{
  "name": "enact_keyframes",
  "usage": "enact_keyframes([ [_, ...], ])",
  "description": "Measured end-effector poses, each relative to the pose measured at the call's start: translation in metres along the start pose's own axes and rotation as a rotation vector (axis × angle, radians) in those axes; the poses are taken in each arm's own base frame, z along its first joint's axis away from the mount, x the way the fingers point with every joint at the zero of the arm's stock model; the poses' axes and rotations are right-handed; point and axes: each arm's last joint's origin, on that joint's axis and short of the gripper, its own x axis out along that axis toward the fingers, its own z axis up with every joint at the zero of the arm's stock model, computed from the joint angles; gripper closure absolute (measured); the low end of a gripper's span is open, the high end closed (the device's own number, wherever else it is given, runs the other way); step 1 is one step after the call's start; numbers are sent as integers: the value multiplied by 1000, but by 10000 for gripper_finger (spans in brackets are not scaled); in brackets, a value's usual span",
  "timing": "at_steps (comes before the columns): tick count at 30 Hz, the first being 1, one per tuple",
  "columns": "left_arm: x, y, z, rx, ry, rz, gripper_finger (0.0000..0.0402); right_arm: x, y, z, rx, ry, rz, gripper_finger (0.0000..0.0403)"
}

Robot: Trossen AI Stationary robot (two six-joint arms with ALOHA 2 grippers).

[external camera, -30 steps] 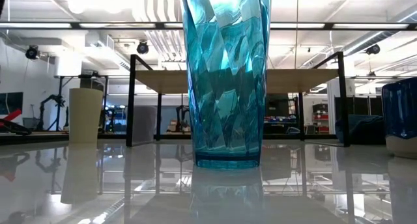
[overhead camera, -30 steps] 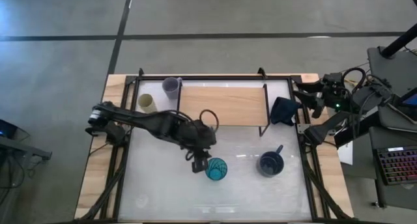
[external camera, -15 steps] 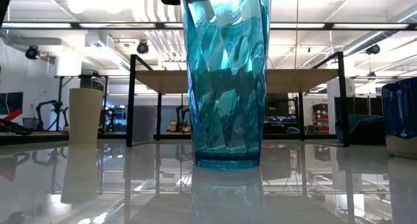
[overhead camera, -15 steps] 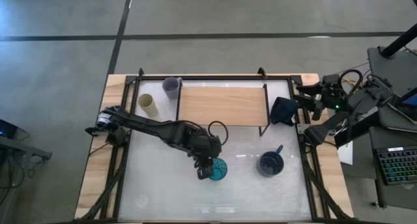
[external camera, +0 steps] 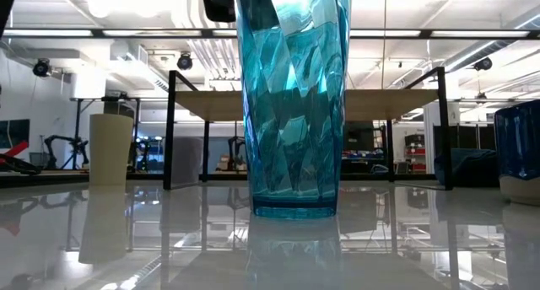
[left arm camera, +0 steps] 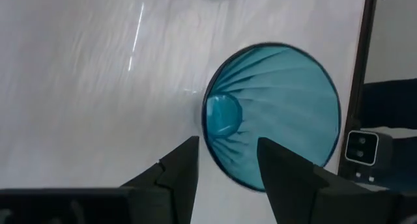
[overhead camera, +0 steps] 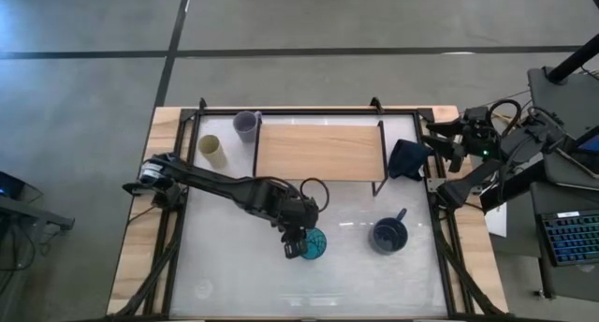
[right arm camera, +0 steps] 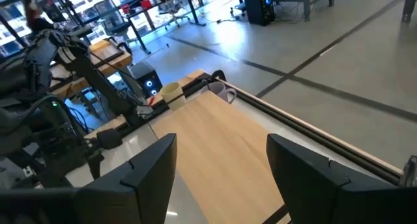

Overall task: Stack small to large cups/mugs on shelf
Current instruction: Put the light blue glass on the shelf

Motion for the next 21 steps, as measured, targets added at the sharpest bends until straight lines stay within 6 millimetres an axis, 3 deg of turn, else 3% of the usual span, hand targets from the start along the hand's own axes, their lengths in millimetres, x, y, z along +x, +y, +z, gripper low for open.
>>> enact_keyframes([
  [8,26,5,-5,-4,61,39,260,0,0,0,5,0,0,172],
  [15,29,8,-3,2,27,100,262,0,0,0,5,0,0,172],
  [21,32,11,-4,20,41,113,309,0,0,0,2,-2,-3,174],
])
